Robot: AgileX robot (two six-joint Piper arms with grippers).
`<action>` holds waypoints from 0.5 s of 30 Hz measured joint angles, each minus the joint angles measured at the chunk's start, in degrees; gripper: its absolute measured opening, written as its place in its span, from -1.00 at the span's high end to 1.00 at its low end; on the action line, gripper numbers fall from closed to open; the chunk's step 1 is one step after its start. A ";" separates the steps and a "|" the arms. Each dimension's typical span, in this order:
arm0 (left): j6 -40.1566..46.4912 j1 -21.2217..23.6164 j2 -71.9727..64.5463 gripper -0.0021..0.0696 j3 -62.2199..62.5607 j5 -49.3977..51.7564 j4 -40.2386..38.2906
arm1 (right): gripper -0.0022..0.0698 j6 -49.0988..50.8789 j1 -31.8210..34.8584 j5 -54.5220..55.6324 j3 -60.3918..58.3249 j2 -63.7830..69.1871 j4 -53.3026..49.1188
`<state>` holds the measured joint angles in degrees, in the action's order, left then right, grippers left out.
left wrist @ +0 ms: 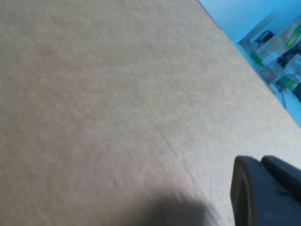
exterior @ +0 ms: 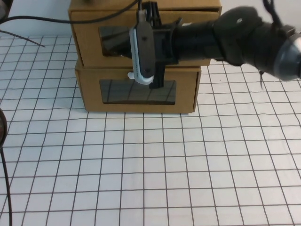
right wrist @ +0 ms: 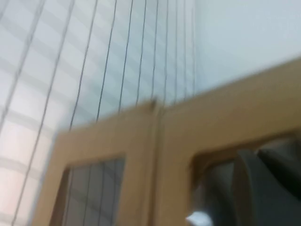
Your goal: Close the shoe box
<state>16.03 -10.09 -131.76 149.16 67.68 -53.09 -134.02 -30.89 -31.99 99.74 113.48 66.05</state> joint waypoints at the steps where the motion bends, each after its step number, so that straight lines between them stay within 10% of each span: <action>1: 0.43 0.00 0.27 0.95 -0.10 0.05 0.71 | 0.98 1.30 0.00 -1.35 0.00 -1.32 -0.11; 15: -1.30 -0.10 17.31 0.95 9.19 4.74 18.41 | 0.98 40.41 0.00 8.14 -0.09 -21.85 -13.44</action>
<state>14.73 -10.19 -114.45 158.35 72.42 -34.68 -93.62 -30.89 -23.84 99.65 91.63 52.61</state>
